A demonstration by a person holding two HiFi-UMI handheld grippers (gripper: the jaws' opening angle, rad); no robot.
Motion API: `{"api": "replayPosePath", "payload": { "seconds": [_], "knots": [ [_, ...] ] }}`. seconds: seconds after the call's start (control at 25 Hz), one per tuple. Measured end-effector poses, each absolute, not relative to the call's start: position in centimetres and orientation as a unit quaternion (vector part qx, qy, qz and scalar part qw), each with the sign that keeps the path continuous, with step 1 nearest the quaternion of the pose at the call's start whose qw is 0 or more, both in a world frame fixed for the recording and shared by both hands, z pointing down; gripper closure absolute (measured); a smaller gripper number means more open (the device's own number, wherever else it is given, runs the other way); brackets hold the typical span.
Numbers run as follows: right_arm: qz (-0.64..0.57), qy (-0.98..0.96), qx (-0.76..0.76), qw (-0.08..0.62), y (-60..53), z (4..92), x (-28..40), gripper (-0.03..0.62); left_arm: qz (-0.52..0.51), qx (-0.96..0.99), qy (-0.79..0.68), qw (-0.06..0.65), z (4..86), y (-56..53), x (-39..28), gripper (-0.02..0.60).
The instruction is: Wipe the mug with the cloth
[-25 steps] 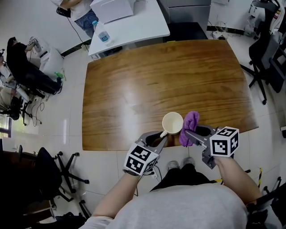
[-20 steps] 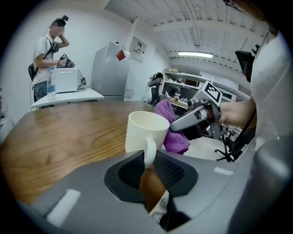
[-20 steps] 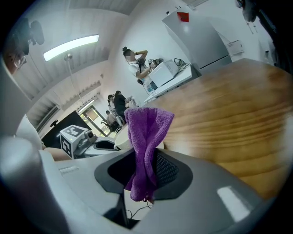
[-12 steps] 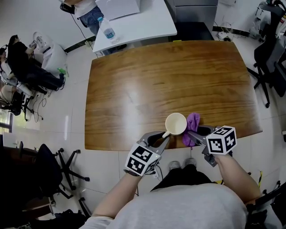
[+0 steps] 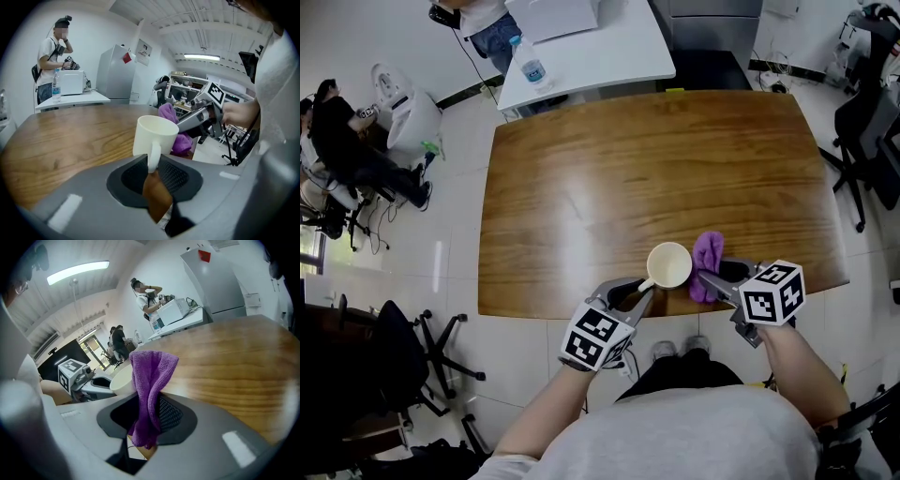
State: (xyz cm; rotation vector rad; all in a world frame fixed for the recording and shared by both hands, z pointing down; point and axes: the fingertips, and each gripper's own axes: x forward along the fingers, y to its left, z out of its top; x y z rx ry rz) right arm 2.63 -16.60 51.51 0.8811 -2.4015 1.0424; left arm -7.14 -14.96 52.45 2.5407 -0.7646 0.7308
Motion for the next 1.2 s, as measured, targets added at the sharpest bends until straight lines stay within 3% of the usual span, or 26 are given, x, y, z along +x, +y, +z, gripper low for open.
{"api": "replayPosePath", "payload": {
  "seconds": [0.36,1.2],
  "knots": [
    [0.34,-0.868,0.307,0.191,-19.4,48.9,2.3,0.487,0.258,0.896,-0.302,0.197,52.2,-17.2,-8.6,0.517],
    [0.37,-0.851,0.264,0.264,-19.5,55.1,0.3,0.488,0.239,0.901,-0.311,0.187,52.5,-18.9,-9.7,0.518]
  ]
}}
